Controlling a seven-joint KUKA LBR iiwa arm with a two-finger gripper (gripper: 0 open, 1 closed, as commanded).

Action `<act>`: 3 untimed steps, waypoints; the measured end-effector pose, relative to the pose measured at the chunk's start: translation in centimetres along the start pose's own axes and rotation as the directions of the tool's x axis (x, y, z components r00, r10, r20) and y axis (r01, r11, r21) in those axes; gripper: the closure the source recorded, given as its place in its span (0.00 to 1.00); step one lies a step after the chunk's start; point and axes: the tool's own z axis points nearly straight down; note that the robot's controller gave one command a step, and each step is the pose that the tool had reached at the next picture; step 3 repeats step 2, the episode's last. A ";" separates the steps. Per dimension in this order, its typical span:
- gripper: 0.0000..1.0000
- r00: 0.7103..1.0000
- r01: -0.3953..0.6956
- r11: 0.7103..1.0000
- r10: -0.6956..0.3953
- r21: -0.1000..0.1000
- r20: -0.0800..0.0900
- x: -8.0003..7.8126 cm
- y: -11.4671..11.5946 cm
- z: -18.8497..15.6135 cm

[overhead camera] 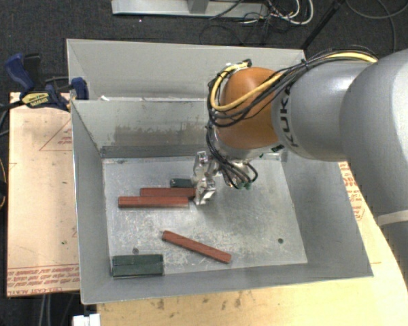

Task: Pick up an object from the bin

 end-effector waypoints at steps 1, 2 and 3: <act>1.00 1.000 0.000 1.000 0.000 0.000 0.000 0.0 0.0 0.0; 1.00 1.000 0.011 1.000 -0.011 -0.001 -0.028 -1.9 1.9 -14.6; 1.00 1.000 0.011 1.000 -0.011 -0.001 -0.028 -1.9 1.9 -14.6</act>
Offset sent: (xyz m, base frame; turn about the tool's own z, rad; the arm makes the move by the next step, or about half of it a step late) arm 0.0088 0.0204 0.1439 -0.0095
